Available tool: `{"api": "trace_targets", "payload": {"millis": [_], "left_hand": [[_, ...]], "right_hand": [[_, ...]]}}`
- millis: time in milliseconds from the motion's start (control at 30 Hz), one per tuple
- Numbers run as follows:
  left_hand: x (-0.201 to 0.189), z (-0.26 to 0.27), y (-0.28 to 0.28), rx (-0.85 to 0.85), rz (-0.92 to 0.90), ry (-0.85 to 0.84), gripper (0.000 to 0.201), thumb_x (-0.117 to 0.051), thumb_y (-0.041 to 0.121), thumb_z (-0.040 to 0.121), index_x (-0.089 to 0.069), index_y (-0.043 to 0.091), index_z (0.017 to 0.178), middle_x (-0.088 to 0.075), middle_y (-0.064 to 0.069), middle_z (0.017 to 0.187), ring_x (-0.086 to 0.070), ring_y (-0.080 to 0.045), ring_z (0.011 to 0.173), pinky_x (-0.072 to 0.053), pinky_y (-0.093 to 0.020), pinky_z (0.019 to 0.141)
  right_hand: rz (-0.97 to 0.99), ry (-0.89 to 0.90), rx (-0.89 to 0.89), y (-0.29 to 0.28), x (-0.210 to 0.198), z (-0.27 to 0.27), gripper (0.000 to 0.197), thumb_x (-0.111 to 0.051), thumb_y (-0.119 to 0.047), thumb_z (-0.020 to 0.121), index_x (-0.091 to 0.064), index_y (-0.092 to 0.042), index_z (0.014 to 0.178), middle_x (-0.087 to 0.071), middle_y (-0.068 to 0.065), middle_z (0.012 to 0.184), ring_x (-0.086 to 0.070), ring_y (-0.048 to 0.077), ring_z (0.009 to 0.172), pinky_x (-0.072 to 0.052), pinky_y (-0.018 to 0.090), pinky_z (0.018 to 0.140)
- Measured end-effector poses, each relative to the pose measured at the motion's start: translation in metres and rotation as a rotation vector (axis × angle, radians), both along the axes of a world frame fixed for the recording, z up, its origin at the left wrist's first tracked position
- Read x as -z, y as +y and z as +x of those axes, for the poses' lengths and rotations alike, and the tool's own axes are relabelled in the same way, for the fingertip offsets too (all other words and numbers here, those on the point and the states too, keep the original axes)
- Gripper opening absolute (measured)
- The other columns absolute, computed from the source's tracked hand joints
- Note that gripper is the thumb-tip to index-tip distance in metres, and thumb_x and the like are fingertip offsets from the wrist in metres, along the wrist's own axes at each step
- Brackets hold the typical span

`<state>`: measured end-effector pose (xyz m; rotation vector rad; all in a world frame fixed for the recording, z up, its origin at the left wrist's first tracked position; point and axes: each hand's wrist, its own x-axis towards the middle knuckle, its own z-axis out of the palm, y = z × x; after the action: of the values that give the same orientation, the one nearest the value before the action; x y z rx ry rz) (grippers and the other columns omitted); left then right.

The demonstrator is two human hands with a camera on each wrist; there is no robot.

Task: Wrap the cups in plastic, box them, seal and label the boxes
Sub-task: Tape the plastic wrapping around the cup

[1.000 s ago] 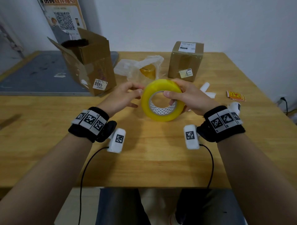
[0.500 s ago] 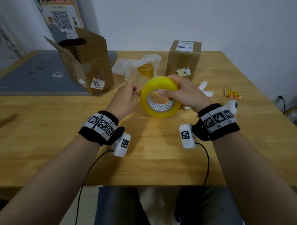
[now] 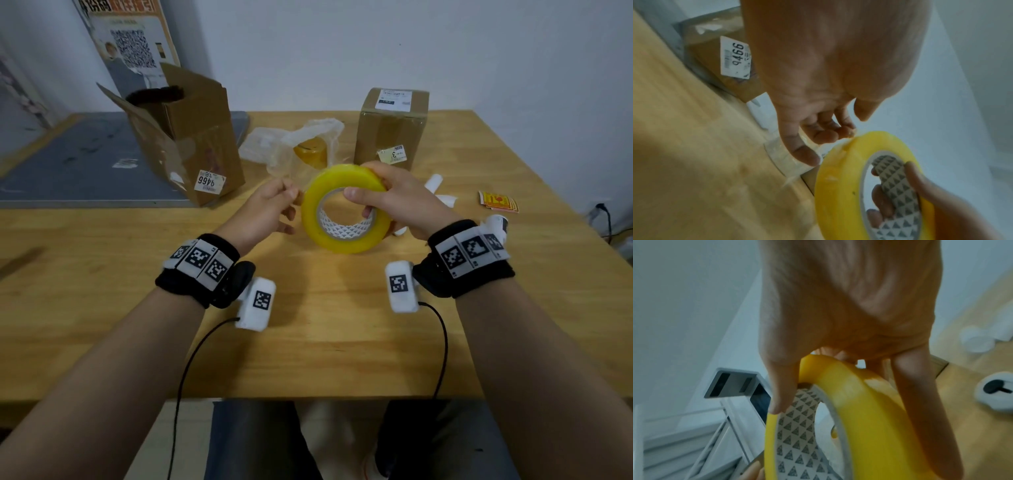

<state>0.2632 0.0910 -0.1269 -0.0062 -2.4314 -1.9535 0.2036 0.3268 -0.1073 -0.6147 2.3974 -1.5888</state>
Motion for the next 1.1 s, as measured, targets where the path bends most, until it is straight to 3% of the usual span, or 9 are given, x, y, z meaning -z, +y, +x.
{"api": "trace_targets", "payload": {"millis": [100, 167, 300, 433, 567, 667, 833, 967, 1100], "left_hand": [[-0.003, 0.001, 0.002, -0.052, 0.199, 0.043, 0.020, -0.047, 0.018, 0.109, -0.054, 0.026, 0.125, -0.063, -0.006, 0.116, -0.064, -0.022, 0.096, -0.058, -0.045, 0.081], [-0.005, -0.001, 0.005, -0.075, 0.095, 0.096, 0.029, -0.049, 0.014, 0.108, -0.054, 0.023, 0.135, -0.062, -0.006, 0.122, -0.066, -0.021, 0.102, -0.059, -0.046, 0.083], [-0.003, -0.007, 0.009, -0.136, -0.043, 0.106, 0.032, -0.051, 0.016, 0.106, -0.061, 0.020, 0.136, -0.052, -0.007, 0.138, -0.068, -0.019, 0.106, -0.063, -0.042, 0.082], [-0.001, -0.006, 0.007, -0.150, -0.106, 0.128, 0.021, -0.058, 0.018, 0.104, -0.074, 0.017, 0.117, -0.073, -0.004, 0.114, -0.071, -0.019, 0.105, -0.063, -0.038, 0.083], [-0.001, -0.005, 0.009, -0.244, -0.169, 0.228, 0.012, -0.068, 0.016, 0.098, -0.077, 0.023, 0.095, -0.077, 0.002, 0.094, -0.072, -0.016, 0.092, -0.063, -0.039, 0.079], [-0.001, -0.005, 0.010, -0.262, -0.223, 0.263, 0.012, -0.066, 0.019, 0.098, -0.075, 0.026, 0.092, -0.074, 0.008, 0.090, -0.068, -0.008, 0.087, -0.057, -0.033, 0.079], [0.004, -0.009, 0.015, -0.360, -0.563, 0.303, 0.010, -0.053, 0.024, 0.105, -0.059, 0.020, 0.098, -0.062, 0.005, 0.093, -0.057, -0.018, 0.086, -0.043, -0.034, 0.074], [0.004, -0.011, 0.021, -0.379, -0.535, 0.210, 0.011, -0.040, 0.019, 0.110, -0.049, 0.013, 0.106, -0.055, -0.002, 0.095, -0.050, -0.022, 0.087, -0.036, -0.035, 0.071], [0.003, -0.008, 0.021, -0.263, -0.488, 0.105, 0.014, -0.034, 0.017, 0.111, -0.044, 0.010, 0.106, -0.046, 0.006, 0.087, -0.044, -0.009, 0.075, -0.030, -0.031, 0.060]], "right_hand": [[-0.083, -0.027, 0.028, 0.005, 0.003, -0.004, 0.029, -0.075, -0.038, 0.093, -0.067, -0.022, 0.116, -0.066, -0.004, 0.071, -0.068, 0.019, 0.073, -0.053, 0.029, 0.057], [-0.115, -0.042, 0.029, 0.006, 0.003, -0.005, 0.026, -0.074, -0.038, 0.094, -0.067, -0.021, 0.113, -0.064, 0.000, 0.073, -0.068, 0.020, 0.073, -0.054, 0.031, 0.058], [-0.150, -0.094, 0.015, 0.006, 0.002, -0.002, 0.019, -0.073, -0.038, 0.095, -0.066, -0.025, 0.108, -0.061, 0.004, 0.076, -0.067, 0.018, 0.075, -0.052, 0.030, 0.050], [-0.175, -0.140, 0.012, 0.009, 0.000, 0.000, 0.016, -0.072, -0.037, 0.096, -0.066, -0.027, 0.107, -0.059, 0.003, 0.077, -0.067, 0.020, 0.078, -0.053, 0.032, 0.049], [-0.205, -0.174, 0.016, 0.008, 0.000, 0.002, 0.021, -0.071, -0.037, 0.096, -0.066, -0.023, 0.111, -0.058, 0.003, 0.077, -0.066, 0.022, 0.080, -0.052, 0.033, 0.048], [-0.241, -0.214, 0.007, 0.006, 0.002, 0.003, 0.022, -0.071, -0.038, 0.096, -0.065, -0.022, 0.111, -0.057, 0.003, 0.078, -0.065, 0.022, 0.081, -0.055, 0.037, 0.052], [-0.218, -0.186, 0.044, -0.003, 0.003, 0.003, 0.022, -0.073, -0.041, 0.094, -0.067, -0.026, 0.108, -0.059, 0.000, 0.078, -0.067, 0.019, 0.080, -0.057, 0.039, 0.056], [-0.164, -0.117, 0.083, -0.012, 0.003, 0.002, 0.027, -0.074, -0.043, 0.093, -0.068, -0.024, 0.111, -0.063, 0.000, 0.078, -0.069, 0.020, 0.079, -0.057, 0.034, 0.055], [-0.090, -0.040, 0.095, -0.010, 0.002, 0.000, 0.028, -0.073, -0.039, 0.095, -0.068, -0.018, 0.112, -0.062, 0.004, 0.075, -0.068, 0.021, 0.074, -0.049, 0.022, 0.048]]}}
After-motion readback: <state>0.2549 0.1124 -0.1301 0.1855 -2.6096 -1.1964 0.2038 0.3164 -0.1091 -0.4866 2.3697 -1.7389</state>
